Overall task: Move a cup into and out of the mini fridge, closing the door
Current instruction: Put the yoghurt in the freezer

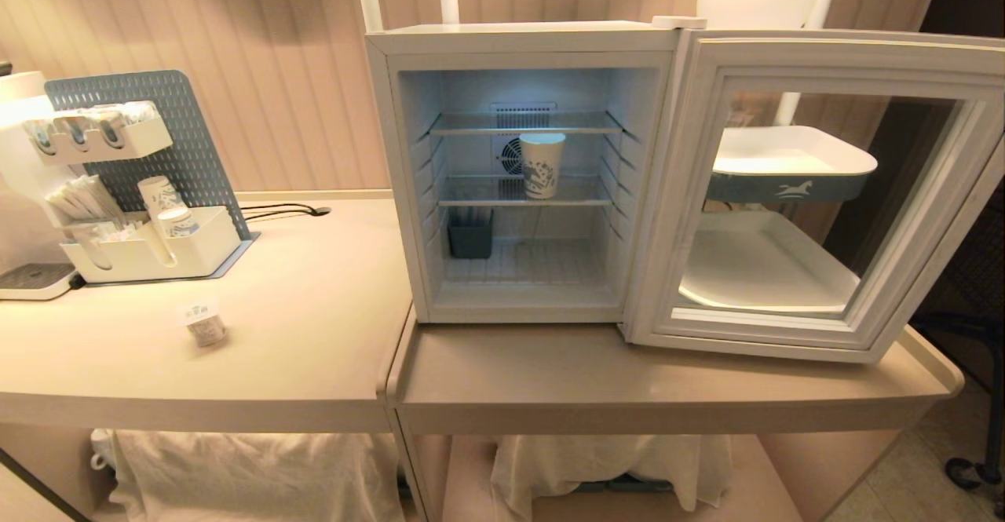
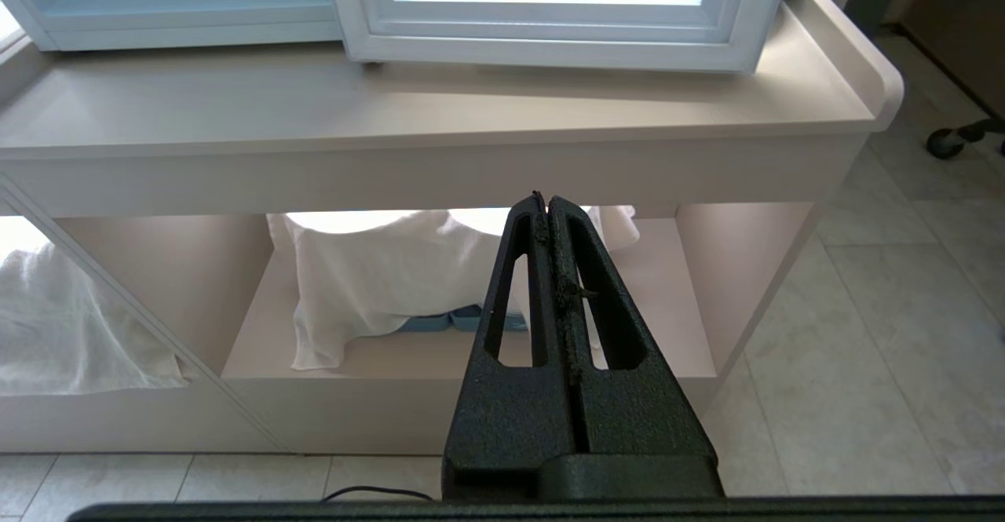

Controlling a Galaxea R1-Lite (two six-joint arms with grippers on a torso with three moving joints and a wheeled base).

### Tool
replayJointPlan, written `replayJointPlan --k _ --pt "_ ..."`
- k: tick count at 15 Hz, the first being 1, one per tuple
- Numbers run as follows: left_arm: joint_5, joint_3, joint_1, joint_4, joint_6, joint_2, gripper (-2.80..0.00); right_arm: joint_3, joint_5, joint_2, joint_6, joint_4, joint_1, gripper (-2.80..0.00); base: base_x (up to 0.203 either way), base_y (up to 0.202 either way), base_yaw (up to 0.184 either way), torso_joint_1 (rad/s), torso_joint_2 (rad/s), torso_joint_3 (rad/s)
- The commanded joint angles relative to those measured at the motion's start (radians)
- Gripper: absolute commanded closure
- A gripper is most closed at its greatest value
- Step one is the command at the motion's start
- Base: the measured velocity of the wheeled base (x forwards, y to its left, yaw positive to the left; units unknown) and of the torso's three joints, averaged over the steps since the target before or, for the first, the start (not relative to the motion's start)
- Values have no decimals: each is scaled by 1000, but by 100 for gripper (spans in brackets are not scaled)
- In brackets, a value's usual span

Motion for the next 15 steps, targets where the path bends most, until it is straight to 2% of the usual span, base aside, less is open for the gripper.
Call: replayJointPlan --k 1,3,4,5,6,7,8,9,11,13,14,15 --pt "35 305 2 -317 4 -25 0 0 0 1 0 1 0 0 0 0 0 0 0 0" --pt "97 709 1 -853 43 24 0 0 0 1 0 1 0 0 0 0 0 0 0 0" --pt "123 866 -1 -1090 58 83 0 0 0 1 0 1 0 0 0 0 0 0 0 0" --pt "144 994 -5 -1283 71 142 0 0 0 1 0 1 0 0 0 0 0 0 0 0" --pt "160 1080 -15 -1392 97 172 0 0 0 1 0 1 0 0 0 0 0 0 0 0" --pt "173 1125 -27 -1419 124 181 0 0 0 1 0 1 0 0 0 0 0 0 0 0" --pt "211 1132 -34 -1378 139 178 0 0 0 1 0 1 0 0 0 0 0 0 0 0" --pt "238 1131 -29 -1362 130 148 0 0 0 1 0 1 0 0 0 0 0 0 0 0" --pt "254 1128 -20 -1353 102 11 0 0 0 1 0 1 0 0 0 0 0 0 0 0" --pt "272 1120 -11 -1337 82 -54 0 0 0 1 -1 1 0 0 0 0 0 0 0 0" --pt "258 1114 -8 -1332 99 -48 0 0 0 1 0 1 0 0 0 0 0 0 0 0" --pt "244 1112 -8 -1331 166 -48 0 0 0 1 -2 1 0 0 0 0 0 0 0 0"
